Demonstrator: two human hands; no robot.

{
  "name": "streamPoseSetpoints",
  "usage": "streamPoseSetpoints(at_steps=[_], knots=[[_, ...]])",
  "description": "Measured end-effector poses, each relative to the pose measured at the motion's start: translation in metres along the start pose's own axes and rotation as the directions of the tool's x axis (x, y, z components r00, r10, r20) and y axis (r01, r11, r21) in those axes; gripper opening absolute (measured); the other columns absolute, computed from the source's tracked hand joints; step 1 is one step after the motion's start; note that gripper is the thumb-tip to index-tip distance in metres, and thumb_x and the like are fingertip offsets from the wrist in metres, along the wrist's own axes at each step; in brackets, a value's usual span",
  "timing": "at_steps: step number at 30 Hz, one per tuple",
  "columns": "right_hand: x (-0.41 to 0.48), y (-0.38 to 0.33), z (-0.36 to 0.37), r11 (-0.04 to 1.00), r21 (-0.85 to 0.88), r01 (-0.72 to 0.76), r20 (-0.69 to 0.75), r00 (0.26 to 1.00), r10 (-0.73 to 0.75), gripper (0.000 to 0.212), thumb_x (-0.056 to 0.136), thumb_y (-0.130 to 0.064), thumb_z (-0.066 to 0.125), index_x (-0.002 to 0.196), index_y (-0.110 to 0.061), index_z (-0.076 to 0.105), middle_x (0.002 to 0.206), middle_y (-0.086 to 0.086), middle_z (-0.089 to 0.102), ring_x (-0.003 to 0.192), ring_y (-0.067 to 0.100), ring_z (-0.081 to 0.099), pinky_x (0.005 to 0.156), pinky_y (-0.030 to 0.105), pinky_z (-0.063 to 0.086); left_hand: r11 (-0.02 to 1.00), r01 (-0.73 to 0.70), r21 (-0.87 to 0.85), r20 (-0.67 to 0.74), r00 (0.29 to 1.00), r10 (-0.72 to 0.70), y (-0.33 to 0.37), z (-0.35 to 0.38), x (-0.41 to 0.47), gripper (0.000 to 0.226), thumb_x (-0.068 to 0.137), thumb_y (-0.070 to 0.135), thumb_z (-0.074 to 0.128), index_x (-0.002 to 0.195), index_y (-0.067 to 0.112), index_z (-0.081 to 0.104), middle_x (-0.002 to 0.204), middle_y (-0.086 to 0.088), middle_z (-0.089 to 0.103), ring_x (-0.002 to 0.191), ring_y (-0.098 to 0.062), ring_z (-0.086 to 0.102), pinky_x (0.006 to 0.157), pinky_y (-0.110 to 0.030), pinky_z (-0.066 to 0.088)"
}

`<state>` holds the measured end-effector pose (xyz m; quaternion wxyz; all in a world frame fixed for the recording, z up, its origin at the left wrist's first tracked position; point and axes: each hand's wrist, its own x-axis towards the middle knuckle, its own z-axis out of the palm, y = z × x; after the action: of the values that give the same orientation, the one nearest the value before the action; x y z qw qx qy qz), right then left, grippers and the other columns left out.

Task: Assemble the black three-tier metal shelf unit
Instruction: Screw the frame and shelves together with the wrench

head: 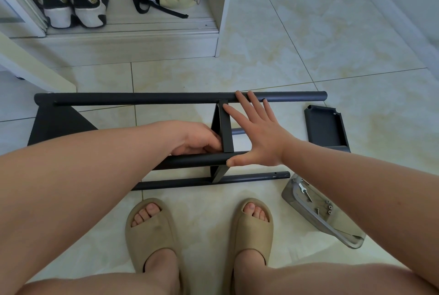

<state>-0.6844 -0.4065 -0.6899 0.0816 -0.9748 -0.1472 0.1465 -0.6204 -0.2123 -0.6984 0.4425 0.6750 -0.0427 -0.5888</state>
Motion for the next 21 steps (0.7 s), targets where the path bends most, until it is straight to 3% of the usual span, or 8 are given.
streamPoseSetpoints(at_steps=[6, 10, 14, 21], knots=[[-0.0001, 0.0006, 0.0003, 1.0, -0.01, 0.002, -0.002, 1.0, -0.002, 0.122, 0.065, -0.097, 0.037, 0.16, -0.037, -0.01, 0.165, -0.002, -0.029, 0.149, 0.024, -0.033, 0.123, 0.055, -0.013, 0.999, 0.031, -0.03, 0.08, 0.996, -0.029, -0.005, -0.0036, 0.0003, 0.02, 0.096, 0.003, 0.052, 0.093, 0.011, 0.069, 0.088, -0.004, 0.069, 0.084, -0.016, 0.063, 0.084, -0.028, 0.049], [0.0003, 0.0006, 0.0001, 1.0, -0.007, 0.003, -0.001, 1.0, -0.003, 0.122, 0.065, -0.098, 0.036, 0.16, -0.036, -0.009, 0.165, -0.002, -0.029, 0.149, 0.024, -0.033, 0.123, 0.056, -0.012, 1.0, 0.018, -0.008, 0.063, 0.998, -0.018, -0.0027, -0.0026, 0.0018, 0.022, 0.093, -0.004, 0.049, 0.089, 0.008, 0.067, 0.094, -0.009, 0.067, 0.084, -0.019, 0.063, 0.081, -0.027, 0.05], [0.0003, 0.0002, 0.0008, 1.0, -0.005, 0.004, -0.002, 1.0, -0.004, 0.123, 0.064, -0.097, 0.036, 0.161, -0.036, -0.009, 0.165, -0.002, -0.029, 0.149, 0.025, -0.033, 0.123, 0.056, -0.013, 1.0, 0.007, -0.016, 0.053, 0.999, -0.006, -0.0043, -0.0038, 0.0052, 0.022, 0.091, -0.008, 0.048, 0.103, 0.001, 0.064, 0.112, -0.017, 0.063, 0.102, -0.027, 0.061, 0.099, -0.036, 0.048], [-0.0001, 0.0005, 0.0003, 1.0, -0.003, 0.007, -0.004, 1.0, -0.007, 0.123, 0.065, -0.097, 0.037, 0.161, -0.035, -0.009, 0.165, -0.001, -0.029, 0.149, 0.025, -0.033, 0.123, 0.056, -0.013, 0.997, -0.039, -0.066, 0.026, 0.999, 0.041, -0.0059, -0.0013, 0.0048, 0.024, 0.092, -0.011, 0.047, 0.097, 0.006, 0.063, 0.099, -0.013, 0.067, 0.095, -0.024, 0.063, 0.093, -0.031, 0.05]])
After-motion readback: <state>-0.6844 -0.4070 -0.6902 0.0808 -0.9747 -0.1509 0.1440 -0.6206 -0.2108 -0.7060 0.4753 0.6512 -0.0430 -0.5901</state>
